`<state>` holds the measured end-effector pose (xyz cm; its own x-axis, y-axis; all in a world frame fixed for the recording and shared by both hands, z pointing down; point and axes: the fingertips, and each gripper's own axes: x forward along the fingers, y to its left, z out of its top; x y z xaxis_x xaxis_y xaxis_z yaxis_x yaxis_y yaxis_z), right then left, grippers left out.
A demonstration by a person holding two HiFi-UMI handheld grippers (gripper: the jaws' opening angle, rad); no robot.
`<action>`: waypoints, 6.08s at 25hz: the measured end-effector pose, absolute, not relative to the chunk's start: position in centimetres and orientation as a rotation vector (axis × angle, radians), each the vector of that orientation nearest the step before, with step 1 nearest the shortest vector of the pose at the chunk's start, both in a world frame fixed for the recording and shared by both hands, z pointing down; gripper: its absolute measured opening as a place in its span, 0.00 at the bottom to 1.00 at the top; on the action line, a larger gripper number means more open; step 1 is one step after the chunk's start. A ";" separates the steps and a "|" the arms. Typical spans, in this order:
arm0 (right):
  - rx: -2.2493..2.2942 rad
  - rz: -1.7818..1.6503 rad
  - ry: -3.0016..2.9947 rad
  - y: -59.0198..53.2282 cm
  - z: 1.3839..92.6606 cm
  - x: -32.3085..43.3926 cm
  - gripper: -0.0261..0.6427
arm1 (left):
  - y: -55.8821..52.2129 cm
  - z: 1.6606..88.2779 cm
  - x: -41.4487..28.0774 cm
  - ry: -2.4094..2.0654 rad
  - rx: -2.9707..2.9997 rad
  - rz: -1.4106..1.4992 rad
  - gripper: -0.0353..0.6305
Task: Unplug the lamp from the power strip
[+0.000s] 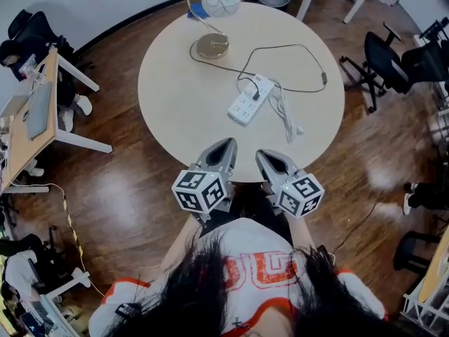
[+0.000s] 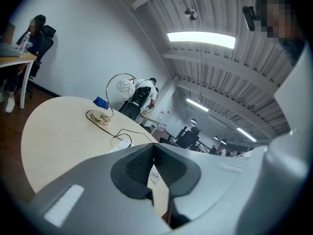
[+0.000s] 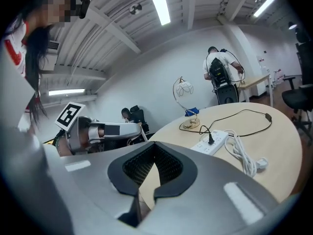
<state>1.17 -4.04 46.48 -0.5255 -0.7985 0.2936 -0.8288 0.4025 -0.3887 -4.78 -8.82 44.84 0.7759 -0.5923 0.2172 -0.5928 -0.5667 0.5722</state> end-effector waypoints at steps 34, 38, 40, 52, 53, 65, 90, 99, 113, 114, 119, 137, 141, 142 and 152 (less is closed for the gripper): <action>1.192 0.706 -2.377 -19.9 56.3 10.6 0.12 | -21.9 64.1 5.1 -1.011 2.006 0.614 0.05; 1.120 0.629 -2.332 -21.3 57.6 10.2 0.17 | -21.6 65.0 4.8 -1.025 1.947 0.645 0.05; 1.073 0.596 -2.310 -21.6 58.5 9.8 0.18 | -21.6 65.1 4.8 -1.026 1.930 0.645 0.05; 0.914 0.501 -2.226 -23.7 62.1 6.9 0.20 | -21.4 64.9 4.8 -1.014 1.920 0.640 0.05; 0.912 0.479 -2.211 -23.8 62.4 6.8 0.19 | -21.4 64.8 4.8 -1.016 1.923 0.641 0.05; 1.129 0.930 -2.602 -25.7 54.5 7.0 0.17 | -21.9 64.9 4.7 -1.025 1.889 0.581 0.05; 1.321 0.844 -2.342 -20.8 57.3 11.9 0.32 | -20.3 64.9 4.4 -0.995 1.885 0.551 0.05; 1.428 0.829 -2.407 -20.0 55.0 11.1 0.04 | -19.5 58.2 4.4 -0.984 2.038 0.345 0.05; 1.591 0.790 -2.423 -19.2 51.2 9.5 0.04 | -17.8 48.3 1.8 -1.020 2.218 0.074 0.05; 1.600 0.788 -2.417 -19.0 50.9 9.5 0.04 | -17.7 47.8 1.5 -1.022 2.223 0.061 0.05; 1.643 0.788 -2.449 -18.0 48.9 9.8 0.04 | -17.3 46.3 1.1 -1.020 2.233 0.019 0.05; 1.688 0.730 -2.418 -16.2 48.4 10.0 0.04 | -16.4 46.0 1.0 -1.002 2.263 0.032 0.05; 1.675 0.722 -2.412 -16.3 48.4 9.9 0.04 | -16.3 45.9 1.0 -1.008 2.267 0.034 0.05; 1.670 0.717 -2.408 -16.3 48.5 9.9 0.04 | -16.3 45.9 1.0 -1.010 2.266 0.035 0.05; 1.641 0.722 -2.402 -16.8 48.9 9.7 0.04 | -16.5 46.4 0.9 -1.024 2.247 0.045 0.05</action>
